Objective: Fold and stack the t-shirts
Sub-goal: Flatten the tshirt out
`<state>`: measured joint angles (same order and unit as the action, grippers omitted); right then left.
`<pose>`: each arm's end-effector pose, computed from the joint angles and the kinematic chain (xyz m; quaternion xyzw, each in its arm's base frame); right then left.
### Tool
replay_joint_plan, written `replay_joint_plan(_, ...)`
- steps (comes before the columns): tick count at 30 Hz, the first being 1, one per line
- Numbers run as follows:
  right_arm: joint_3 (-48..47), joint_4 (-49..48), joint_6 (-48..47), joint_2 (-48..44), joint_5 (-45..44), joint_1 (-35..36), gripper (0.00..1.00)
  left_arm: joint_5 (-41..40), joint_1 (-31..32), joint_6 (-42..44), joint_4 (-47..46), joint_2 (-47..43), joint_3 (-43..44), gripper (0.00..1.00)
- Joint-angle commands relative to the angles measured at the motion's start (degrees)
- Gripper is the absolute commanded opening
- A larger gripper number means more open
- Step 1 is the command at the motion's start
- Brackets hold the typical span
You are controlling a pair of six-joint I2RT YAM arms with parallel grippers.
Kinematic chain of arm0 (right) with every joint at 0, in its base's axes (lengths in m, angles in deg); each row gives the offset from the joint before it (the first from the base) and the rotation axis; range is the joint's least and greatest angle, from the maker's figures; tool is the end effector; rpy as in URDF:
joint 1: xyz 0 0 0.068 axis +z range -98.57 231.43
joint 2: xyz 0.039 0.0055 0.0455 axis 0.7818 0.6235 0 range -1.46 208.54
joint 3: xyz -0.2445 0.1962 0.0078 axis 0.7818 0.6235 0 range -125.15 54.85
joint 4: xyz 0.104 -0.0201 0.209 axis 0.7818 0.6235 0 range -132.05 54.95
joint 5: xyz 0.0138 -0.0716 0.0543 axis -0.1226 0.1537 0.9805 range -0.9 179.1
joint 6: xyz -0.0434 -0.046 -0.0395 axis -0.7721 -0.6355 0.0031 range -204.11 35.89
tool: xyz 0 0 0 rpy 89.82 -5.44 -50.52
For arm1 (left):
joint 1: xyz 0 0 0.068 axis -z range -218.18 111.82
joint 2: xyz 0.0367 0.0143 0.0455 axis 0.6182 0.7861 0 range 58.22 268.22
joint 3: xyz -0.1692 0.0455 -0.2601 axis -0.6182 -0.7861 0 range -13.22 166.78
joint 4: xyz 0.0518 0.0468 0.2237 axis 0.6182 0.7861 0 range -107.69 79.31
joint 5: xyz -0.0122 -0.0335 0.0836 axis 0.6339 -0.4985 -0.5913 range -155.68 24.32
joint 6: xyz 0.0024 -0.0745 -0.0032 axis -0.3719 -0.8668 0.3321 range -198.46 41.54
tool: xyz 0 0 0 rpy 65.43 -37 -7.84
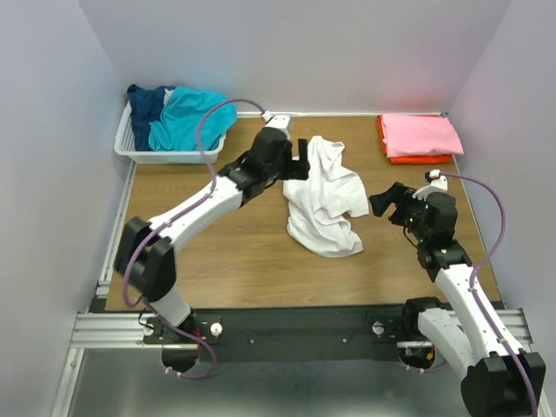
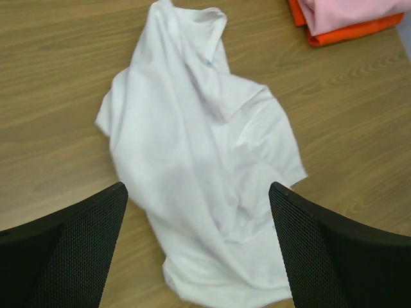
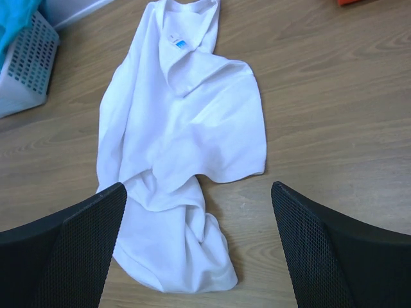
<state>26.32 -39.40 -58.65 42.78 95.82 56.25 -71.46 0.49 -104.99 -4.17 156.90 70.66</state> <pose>0.1529 0.0203 0.2834 0.1112 0.8026 0.1985 0.5515 0.3241 -0.2513 0.3541 0.0650 0.8554 -0.2394 0.4547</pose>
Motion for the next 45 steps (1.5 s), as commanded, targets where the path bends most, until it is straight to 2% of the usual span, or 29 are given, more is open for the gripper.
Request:
replay_joint_plan(1, -0.38, -0.55, 0.65, 2.23, -1.54, 0.28, 1.00, -7.40, -0.44, -4.85, -4.02, -13.14, -13.76, 0.99)
replay_joint_plan(4, -1.17, -0.63, 1.26, 5.13, -1.10, 0.19, 1.00, -6.35, -0.44, -8.01, -6.13, -19.12, -23.38, 0.99)
replay_joint_plan(5, -1.78, -0.63, 1.27, 6.02, -0.49, 0.19, 1.00, -4.35, -0.44, -8.71, -7.70, -20.87, -28.89, 0.99)
replay_joint_plan(7, -3.27, -0.55, 1.53, 9.78, -1.00, 0.28, 1.00, -0.49, -0.44, -9.68, -9.64, -21.50, -34.27, 0.99)
replay_joint_plan(11, -6.52, -0.55, 2.41, 17.08, -1.10, 0.28, 1.00, 4.98, -0.36, -10.74, -15.08, -19.49, -38.34, 0.97)
replay_joint_plan(15, -11.53, -0.20, 3.46, 27.87, -2.24, 0.28, 1.00, 11.04, -0.27, -10.66, -18.17, -15.98, -38.96, 0.89)
replay_joint_plan(17, -13.30, -0.11, 3.38, 30.62, -1.80, 0.37, 1.00, 11.67, 0.17, -10.66, -19.23, -15.27, -39.40, 0.88)
replay_joint_plan(21, -16.54, 0.85, 3.11, 38.35, -0.48, 0.80, 1.00, 14.21, 0.70, -10.48, -20.90, -10.01, -38.79, 0.78)
replay_joint_plan(24, -17.52, 1.04, 2.94, 40.91, -1.18, 1.33, 1.00, 16.15, 1.23, -10.65, -21.95, -5.43, -37.39, 0.70)
replay_joint_plan(29, -19.54, 2.35, 1.97, 45.65, -2.76, 1.95, 0.99, 17.38, 2.28, -10.83, -23.27, -1.38, -35.54, 0.65)
replay_joint_plan(30, -20.15, 2.44, 1.88, 46.45, -3.29, 2.30, 0.98, 17.30, 2.46, -10.92, -23.36, -0.68, -35.28, 0.61)
replay_joint_plan(32, -21.12, 3.49, 1.44, 48.11, -3.73, 2.82, 0.95, 17.21, 2.54, -11.01, -23.45, -0.24, -35.01, 0.58)
replay_joint_plan(33, -21.56, 4.02, 1.44, 49.34, -4.78, 3.61, 0.93, 17.12, 2.46, -11.01, -23.54, 0.11, -34.75, 0.48)
replay_joint_plan(39, -23.49, 6.13, 1.09, 52.86, -11.55, 6.34, 0.87, 14.75, 2.54, -11.18, -23.54, 2.22, -32.90, 0.31)
replay_joint_plan(40, -23.85, 6.31, 0.92, 53.83, -12.25, 6.60, 0.85, 14.66, 2.54, -11.09, -23.45, 2.31, -32.64, 0.24)
replay_joint_plan(43, -24.99, 7.36, 0.74, 55.24, -14.10, 7.48, 0.65, 13.17, 2.46, -10.66, -22.40, 1.53, -32.46, 0.21)
replay_joint_plan(45, -25.34, 7.54, 0.65, 55.77, -15.94, 8.18, 0.59, 10.89, 2.54, -10.57, -21.52, 0.30, -32.63, 0.20)
